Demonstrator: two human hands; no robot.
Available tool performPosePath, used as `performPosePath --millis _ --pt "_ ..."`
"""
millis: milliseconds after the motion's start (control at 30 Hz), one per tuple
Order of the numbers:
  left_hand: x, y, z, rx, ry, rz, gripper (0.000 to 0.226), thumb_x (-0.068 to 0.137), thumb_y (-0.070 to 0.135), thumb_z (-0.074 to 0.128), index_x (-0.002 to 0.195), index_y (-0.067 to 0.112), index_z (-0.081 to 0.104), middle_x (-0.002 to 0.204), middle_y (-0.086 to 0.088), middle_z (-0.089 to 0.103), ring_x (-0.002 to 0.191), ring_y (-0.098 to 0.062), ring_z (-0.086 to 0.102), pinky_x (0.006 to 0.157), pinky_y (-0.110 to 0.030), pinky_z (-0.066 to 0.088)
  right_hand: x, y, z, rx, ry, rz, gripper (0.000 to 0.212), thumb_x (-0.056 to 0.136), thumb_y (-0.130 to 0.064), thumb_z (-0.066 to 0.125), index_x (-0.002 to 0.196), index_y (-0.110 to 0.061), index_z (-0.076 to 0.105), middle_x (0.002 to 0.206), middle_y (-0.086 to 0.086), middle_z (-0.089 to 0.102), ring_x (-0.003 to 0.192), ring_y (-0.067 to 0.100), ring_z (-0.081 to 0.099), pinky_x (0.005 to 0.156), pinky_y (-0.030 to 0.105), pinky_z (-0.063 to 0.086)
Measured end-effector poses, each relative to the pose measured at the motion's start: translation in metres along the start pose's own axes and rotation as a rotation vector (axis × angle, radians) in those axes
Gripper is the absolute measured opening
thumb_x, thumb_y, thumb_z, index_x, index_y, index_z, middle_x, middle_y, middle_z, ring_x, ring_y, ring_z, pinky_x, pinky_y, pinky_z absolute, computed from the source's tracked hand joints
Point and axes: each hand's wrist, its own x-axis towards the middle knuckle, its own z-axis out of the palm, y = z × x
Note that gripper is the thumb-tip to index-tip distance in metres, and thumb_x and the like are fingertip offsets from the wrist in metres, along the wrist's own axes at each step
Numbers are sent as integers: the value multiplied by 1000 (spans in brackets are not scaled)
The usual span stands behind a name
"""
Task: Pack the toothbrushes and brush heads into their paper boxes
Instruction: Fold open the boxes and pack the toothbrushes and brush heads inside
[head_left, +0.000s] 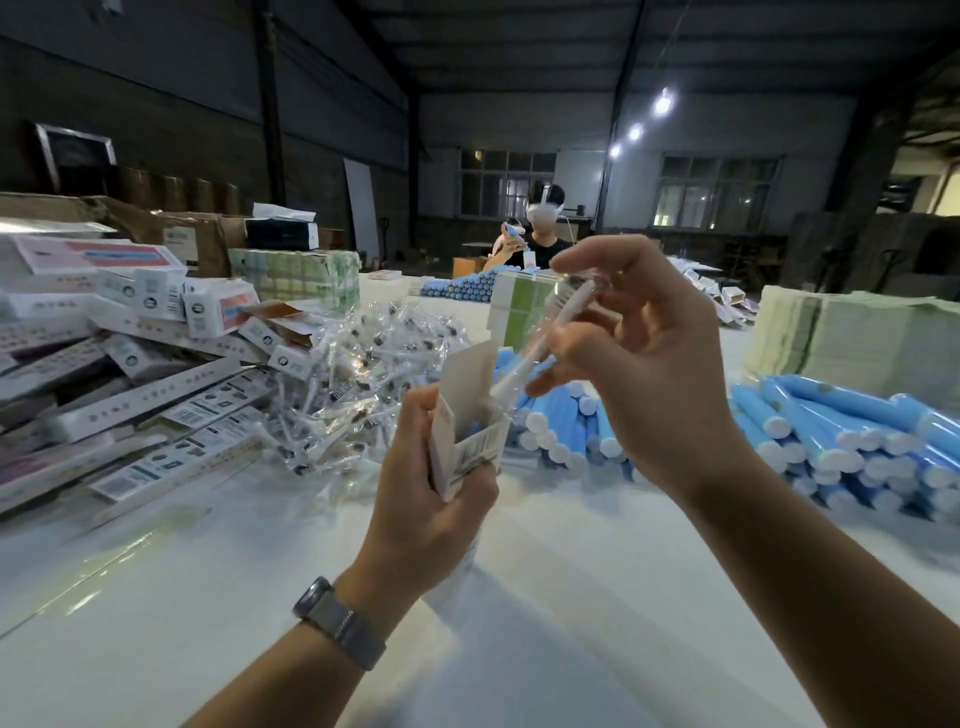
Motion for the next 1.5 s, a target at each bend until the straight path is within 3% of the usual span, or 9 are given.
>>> performPosePath --millis 200,333,433,667,767,900,1067,1267,1500 --pt "1 2 2 18 -19 57 36 79 17 56 103 40 42 87 19 55 70 -3 50 58 -22 47 -11 9 14 -491 -52 -131 46 73 -4 65 106 -32 48 73 -8 60 64 13 64 56 28 53" --pt "0 0 1 27 -1 28 33 79 22 56 104 39 43 88 12 55 70 -20 54 57 -44 51 -9 12 8 -651 -46 -141 32 76 -14 69 100 -26 53 76 -13 59 68 6 58 58 12 39" --pt "1 0 -1 18 12 0 33 79 23 56 103 42 43 88 6 58 72 -29 57 62 -51 52 -10 18 8 -786 -184 -164 9 80 -19 72 88 -16 70 88 -8 61 84 15 55 71 25 42" --pt "2 2 4 -202 -12 -110 41 85 23 60 117 40 41 97 -1 70 75 -18 68 67 -30 55 -15 30 3 -628 -385 66 17 92 -28 63 100 -24 78 119 -3 49 107 16 51 94 30 41" --pt "2 2 4 -215 -16 -129 56 88 10 60 117 51 35 98 -5 72 71 -22 69 67 -30 57 -16 35 1 -521 -423 157 14 96 -20 63 99 -22 76 121 1 52 101 4 55 76 11 43" --pt "2 4 5 -180 2 -102 72 91 5 60 124 61 27 114 -4 69 79 -33 73 69 -35 60 -20 40 3 -344 -311 131 28 91 -11 69 112 -29 65 119 4 57 90 8 61 65 20 55" --pt "-1 5 6 -154 -17 -92 54 93 7 55 124 46 33 112 -1 69 76 -29 72 69 -38 61 -23 52 2 -127 -106 262 36 82 -8 78 110 -24 60 103 -1 65 84 7 65 67 28 58" --pt "-2 10 5 -278 -36 -186 26 94 13 50 105 36 45 99 -1 70 72 -32 71 66 -42 61 -25 57 -3 -245 -238 168 19 86 -20 71 101 -31 68 99 -2 60 89 12 58 71 25 50" --pt "-1 15 7 -324 -47 -200 15 99 34 33 107 27 42 93 -1 70 67 -27 70 60 -38 60 -23 56 -5 -55 -243 205 4 77 -31 73 79 -34 74 109 -11 56 105 15 59 76 43 54"
